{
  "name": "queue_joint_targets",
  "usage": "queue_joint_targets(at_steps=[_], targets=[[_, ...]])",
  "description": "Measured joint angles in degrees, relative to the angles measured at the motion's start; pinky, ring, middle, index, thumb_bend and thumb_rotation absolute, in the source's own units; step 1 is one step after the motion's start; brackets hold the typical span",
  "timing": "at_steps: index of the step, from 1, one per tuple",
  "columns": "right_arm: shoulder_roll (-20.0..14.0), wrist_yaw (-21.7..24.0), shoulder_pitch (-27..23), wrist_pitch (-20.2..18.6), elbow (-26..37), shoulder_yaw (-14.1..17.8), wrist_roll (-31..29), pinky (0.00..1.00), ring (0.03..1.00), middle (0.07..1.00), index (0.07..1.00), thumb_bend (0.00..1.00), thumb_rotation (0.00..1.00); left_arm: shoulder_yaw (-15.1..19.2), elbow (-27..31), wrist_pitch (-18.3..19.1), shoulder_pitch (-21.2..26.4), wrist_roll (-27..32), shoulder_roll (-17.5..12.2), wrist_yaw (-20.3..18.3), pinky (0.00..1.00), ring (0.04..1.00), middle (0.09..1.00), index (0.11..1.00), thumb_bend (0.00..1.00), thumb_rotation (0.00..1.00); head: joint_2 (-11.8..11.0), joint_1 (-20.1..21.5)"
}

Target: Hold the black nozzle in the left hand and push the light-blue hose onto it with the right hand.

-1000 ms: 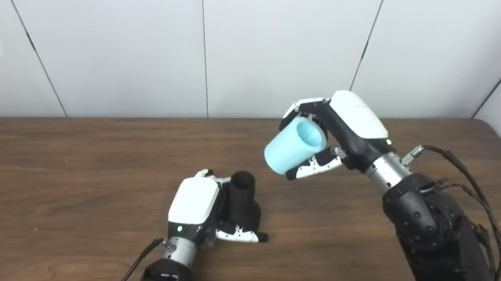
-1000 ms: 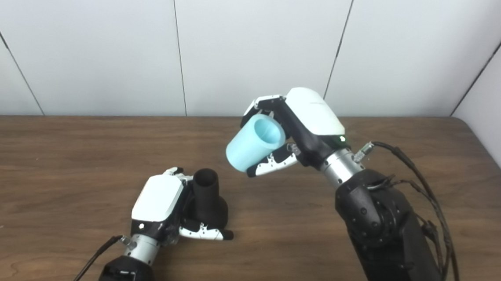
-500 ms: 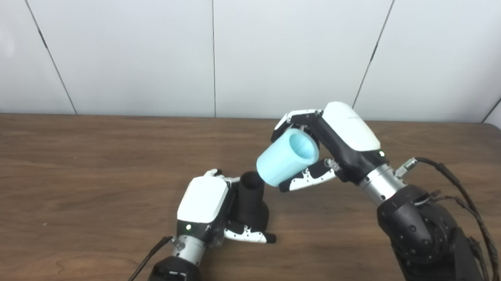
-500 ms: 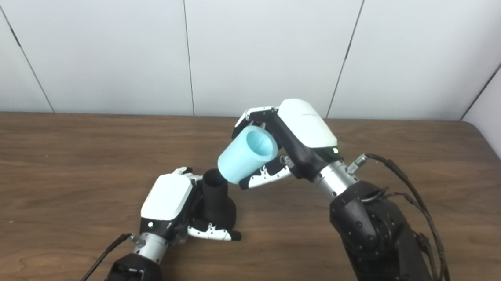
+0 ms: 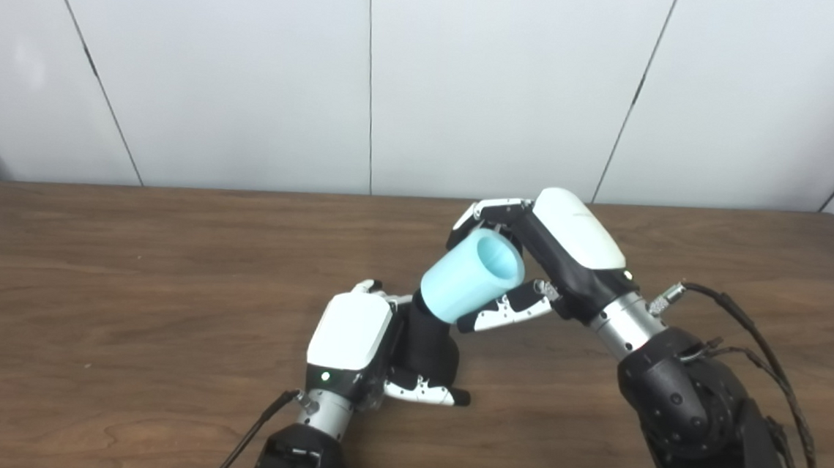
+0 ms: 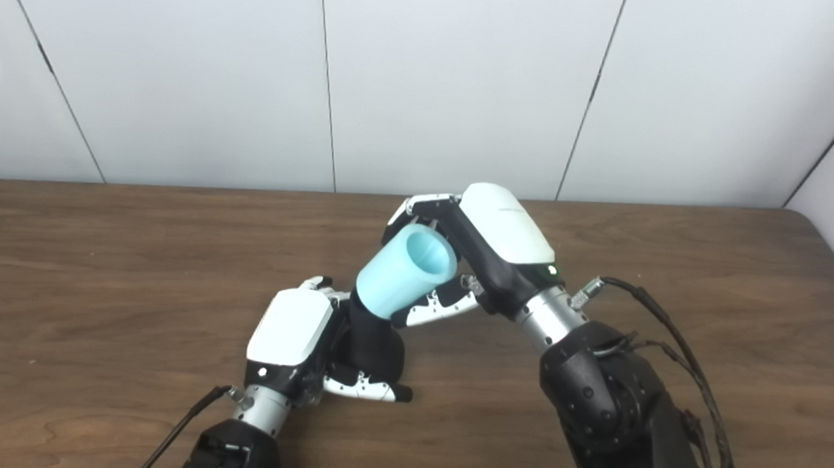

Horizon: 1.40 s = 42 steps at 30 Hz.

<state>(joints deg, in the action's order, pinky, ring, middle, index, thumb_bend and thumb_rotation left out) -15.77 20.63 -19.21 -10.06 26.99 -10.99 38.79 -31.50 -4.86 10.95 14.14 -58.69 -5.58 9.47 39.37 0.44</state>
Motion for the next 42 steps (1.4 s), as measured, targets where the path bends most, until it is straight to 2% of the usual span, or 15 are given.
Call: queue_joint_targets(at_steps=[13, 23, 35, 42], targets=[[0.5, -0.3, 0.4, 0.7, -1.3, -0.1, -0.2, 0.27, 0.339, 0.447, 0.530, 0.52, 0.00, -0.3, 0.2, 0.4, 0.0, -0.2, 0.1, -0.4, 0.87, 0.629, 0.509, 0.475, 0.52, 0.00, 0.6, -0.3], [1.3, 0.6, -0.4, 0.1, -1.3, -2.3, 1.5, 0.25, 0.318, 0.434, 0.527, 0.53, 0.00, -1.1, 1.0, 2.1, 0.0, -1.3, 0.2, -1.5, 0.87, 0.641, 0.530, 0.462, 0.52, 0.00, 1.2, -0.3], [0.2, 6.6, -4.4, -0.8, -1.2, -4.0, 2.5, 0.20, 0.263, 0.418, 0.531, 0.52, 0.00, -1.8, 1.0, 2.2, 0.1, -1.5, 0.3, -1.6, 0.88, 0.632, 0.539, 0.456, 0.52, 0.00, 1.5, -0.3], [-0.1, 9.1, -5.7, -1.5, -1.3, -4.0, 2.9, 0.24, 0.303, 0.431, 0.530, 0.52, 0.00, -2.0, 1.0, 2.5, 0.0, -1.6, 0.5, -1.5, 0.90, 0.634, 0.536, 0.457, 0.52, 0.00, 1.6, -0.4]])
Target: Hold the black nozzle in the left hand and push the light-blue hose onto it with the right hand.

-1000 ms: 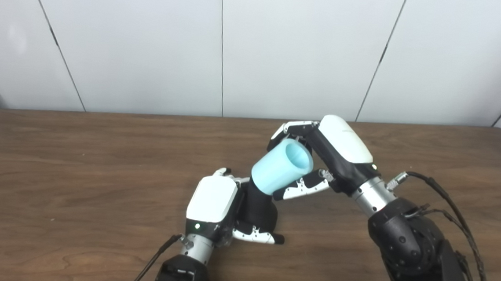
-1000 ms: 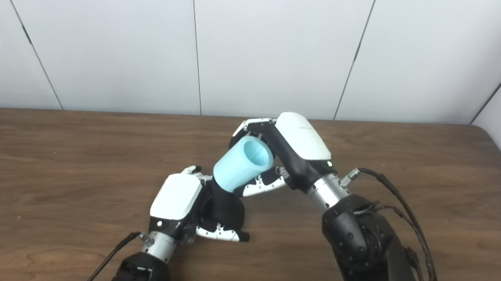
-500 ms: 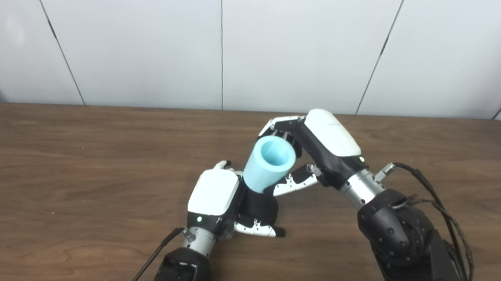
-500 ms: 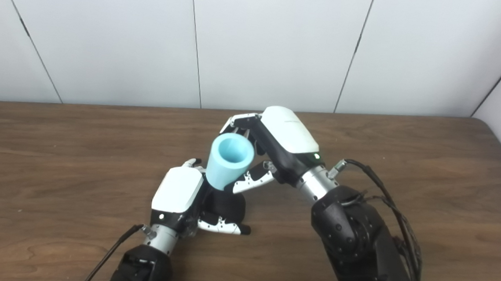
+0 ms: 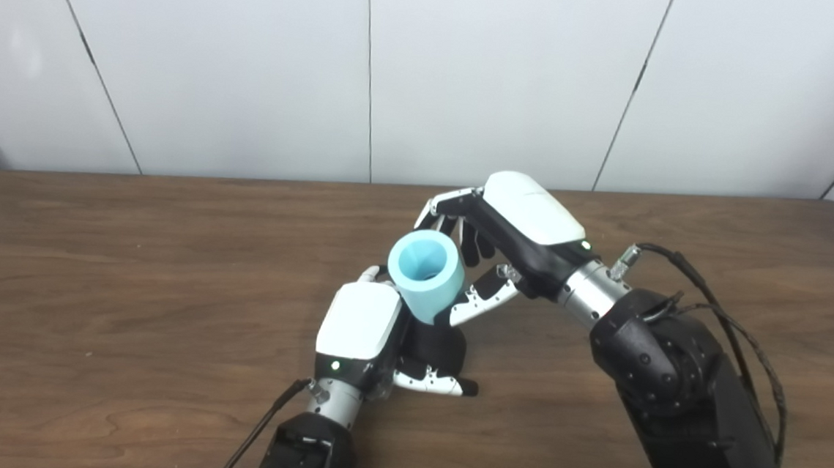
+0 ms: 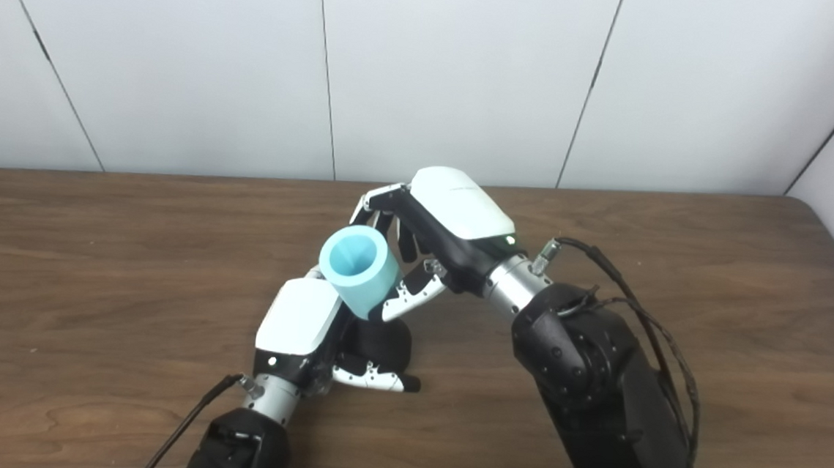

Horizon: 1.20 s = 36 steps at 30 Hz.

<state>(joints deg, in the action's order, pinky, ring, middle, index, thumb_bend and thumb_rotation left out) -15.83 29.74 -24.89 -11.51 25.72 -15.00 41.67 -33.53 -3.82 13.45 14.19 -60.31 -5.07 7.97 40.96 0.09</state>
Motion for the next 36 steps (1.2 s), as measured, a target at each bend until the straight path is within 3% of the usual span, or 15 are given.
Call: queue_joint_targets(at_steps=[16, 22, 36], targets=[[-0.5, -0.7, 0.1, -0.1, -3.2, 2.0, -4.9, 0.34, 0.375, 0.451, 0.520, 0.53, 0.00, -0.7, 0.0, 1.4, 0.0, -0.2, 0.5, 0.0, 0.90, 0.639, 0.525, 0.465, 0.52, 0.00, 0.4, 0.0], [-0.6, -2.0, 0.7, 0.2, -3.5, 1.7, -5.1, 0.29, 0.337, 0.443, 0.526, 0.53, 0.00, -0.8, 0.0, 1.4, 0.0, -0.2, 0.5, 0.0, 0.89, 0.629, 0.529, 0.462, 0.52, 0.00, 0.4, 0.0], [-0.7, -4.3, 1.6, 0.7, -4.7, 0.8, -5.7, 0.33, 0.364, 0.448, 0.523, 0.53, 0.00, -0.9, 0.0, 1.5, 0.0, -0.2, 0.4, 0.0, 0.90, 0.627, 0.534, 0.459, 0.52, 0.00, 0.8, 0.0]])
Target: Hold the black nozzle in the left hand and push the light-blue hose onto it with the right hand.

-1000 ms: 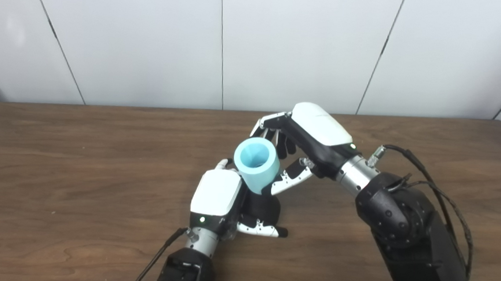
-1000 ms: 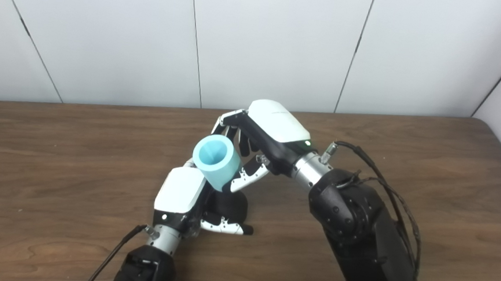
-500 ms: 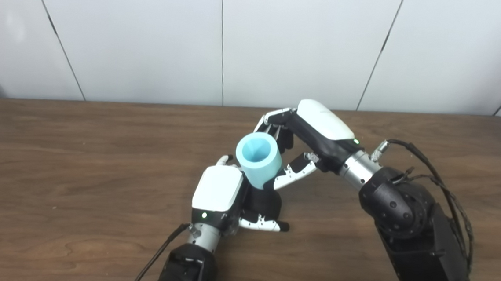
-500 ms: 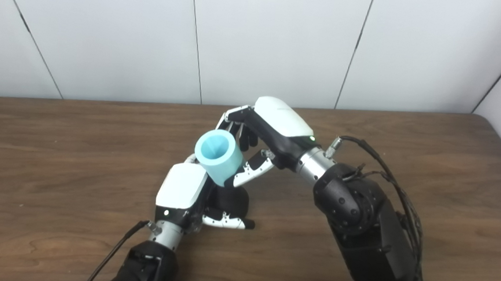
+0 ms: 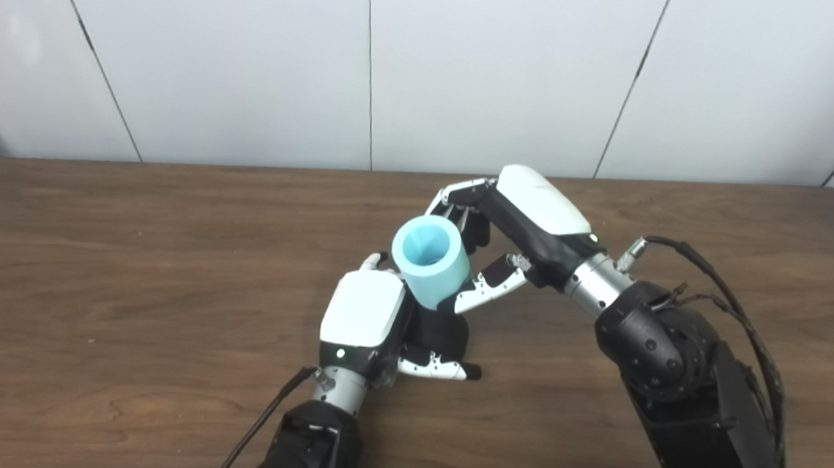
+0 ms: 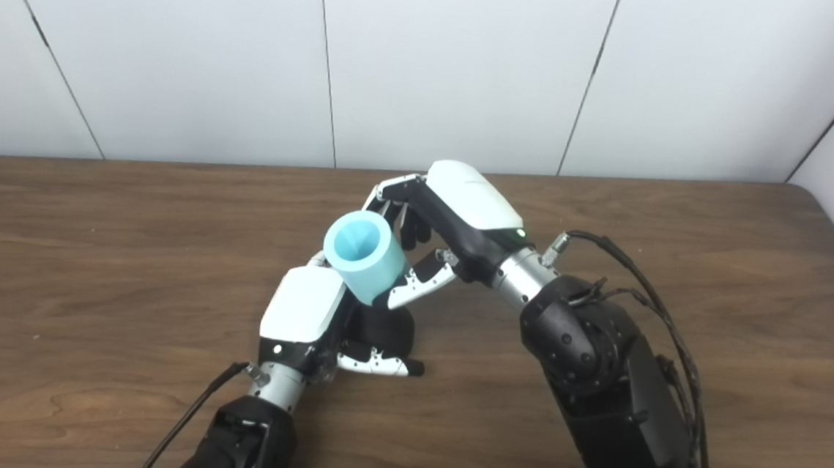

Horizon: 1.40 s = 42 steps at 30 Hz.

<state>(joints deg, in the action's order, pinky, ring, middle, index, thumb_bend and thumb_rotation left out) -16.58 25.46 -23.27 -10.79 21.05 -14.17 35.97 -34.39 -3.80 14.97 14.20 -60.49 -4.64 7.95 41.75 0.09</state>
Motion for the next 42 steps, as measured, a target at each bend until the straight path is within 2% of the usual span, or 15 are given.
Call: queue_joint_targets(at_steps=[13, 29, 31, 32, 33, 36, 38, 42], targets=[[0.0, -2.0, 1.1, -0.2, -0.6, -0.8, -0.7, 0.31, 0.347, 0.444, 0.529, 0.53, 0.00, 0.0, 0.0, 0.0, 0.1, 0.0, -0.1, -0.2, 0.90, 0.631, 0.532, 0.461, 0.52, 0.00, 0.4, -0.3], [-0.5, -3.7, 2.3, -0.1, -0.7, -1.4, -1.3, 0.34, 0.382, 0.442, 0.539, 0.52, 0.00, -0.2, 0.5, 0.0, 0.2, -0.4, -0.2, -1.4, 0.90, 0.632, 0.531, 0.462, 0.52, 0.00, 0.4, -0.1], [-0.7, -3.7, 2.5, -0.2, -0.4, -1.3, -1.4, 0.38, 0.435, 0.453, 0.546, 0.52, 0.01, -0.4, 0.6, 0.0, 0.1, -0.4, -0.2, -1.4, 0.90, 0.636, 0.534, 0.460, 0.52, 0.00, 0.4, 0.0], [-0.8, -3.7, 2.7, -0.2, -0.1, -1.2, -1.5, 0.44, 0.489, 0.466, 0.533, 0.52, 0.01, -0.4, 0.6, 0.0, 0.1, -0.3, -0.2, -1.4, 0.90, 0.636, 0.534, 0.459, 0.52, 0.00, 0.4, 0.0], [-0.9, -3.7, 3.0, -0.2, 0.2, -1.1, -1.7, 0.52, 0.579, 0.601, 0.649, 0.73, 0.08, -0.5, 0.6, -0.1, 0.1, -0.3, -0.2, -1.4, 0.91, 0.636, 0.535, 0.459, 0.52, 0.00, 0.4, 0.0], [-1.2, -3.4, 4.1, -0.4, 0.5, -0.5, -2.5, 0.64, 0.708, 0.751, 0.792, 0.85, 0.13, -0.6, 0.8, -0.1, 0.0, -0.3, -0.2, -1.4, 0.91, 0.637, 0.530, 0.462, 0.52, 0.00, 0.5, 0.1], [-2.4, -1.1, 5.4, -1.4, -0.2, -1.0, -3.0, 0.70, 0.773, 0.807, 0.845, 0.88, 0.16, -0.9, 0.8, -0.3, -0.1, -0.3, -0.1, -1.4, 0.91, 0.637, 0.528, 0.463, 0.52, 0.00, 0.5, 0.1], [-2.9, 0.9, 7.6, -3.5, -0.3, -0.9, -3.3, 0.90, 0.966, 0.907, 0.922, 0.95, 0.27, -1.1, 1.5, -0.4, -0.5, -0.4, -0.3, -1.5, 0.90, 0.637, 0.523, 0.467, 0.52, 0.00, 0.5, 0.2]])
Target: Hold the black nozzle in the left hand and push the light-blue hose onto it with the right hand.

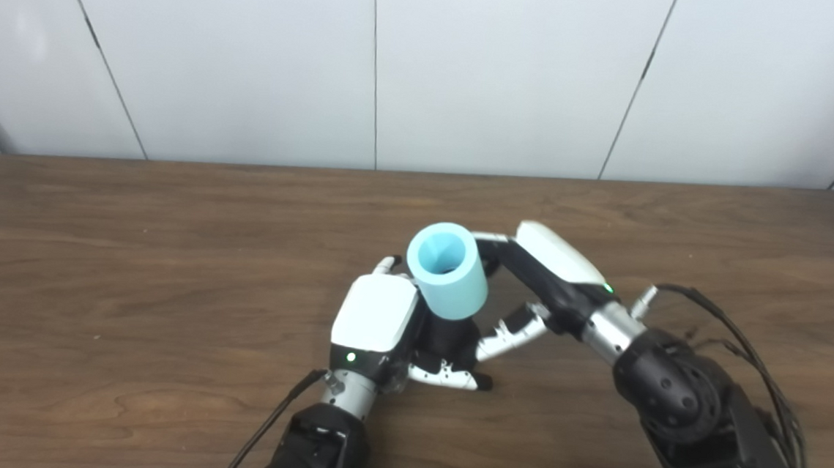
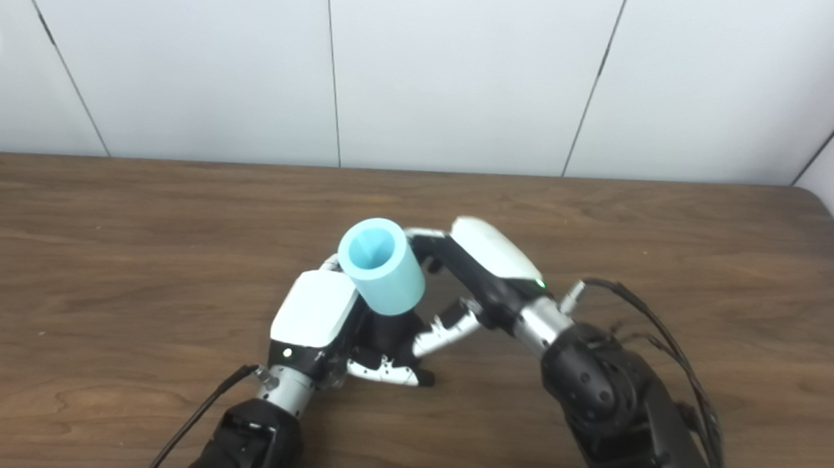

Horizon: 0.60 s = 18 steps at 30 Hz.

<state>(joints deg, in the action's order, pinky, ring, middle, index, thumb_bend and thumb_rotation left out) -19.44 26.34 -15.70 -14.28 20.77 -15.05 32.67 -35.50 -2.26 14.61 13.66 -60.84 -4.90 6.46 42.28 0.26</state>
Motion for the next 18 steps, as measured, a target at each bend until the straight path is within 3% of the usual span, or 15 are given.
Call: queue_joint_targets(at_steps=[3, 8, 18], targets=[[0.0, 1.0, -0.8, -1.5, 1.8, 0.0, 1.5, 0.99, 0.998, 0.948, 0.942, 1.00, 0.34, -0.3, 0.1, 0.0, 0.0, -0.1, 0.1, -0.3, 0.91, 0.640, 0.531, 0.463, 0.52, 0.00, 0.0, -0.1], [0.0, 2.1, -2.8, -3.1, 3.0, -0.2, 4.6, 0.98, 1.000, 0.931, 0.955, 1.00, 0.39, -0.9, 0.2, -0.1, -0.1, -0.2, 0.3, -0.5, 0.90, 0.636, 0.521, 0.470, 0.52, 0.00, 0.0, -0.1], [-0.2, 3.0, -2.5, -3.1, 3.0, 0.6, 4.9, 0.93, 1.000, 0.959, 0.956, 1.00, 0.44, -0.9, 0.2, -0.7, -0.1, -0.4, 0.2, -0.5, 0.91, 0.627, 0.510, 0.475, 0.52, 0.00, 0.3, -0.1]])
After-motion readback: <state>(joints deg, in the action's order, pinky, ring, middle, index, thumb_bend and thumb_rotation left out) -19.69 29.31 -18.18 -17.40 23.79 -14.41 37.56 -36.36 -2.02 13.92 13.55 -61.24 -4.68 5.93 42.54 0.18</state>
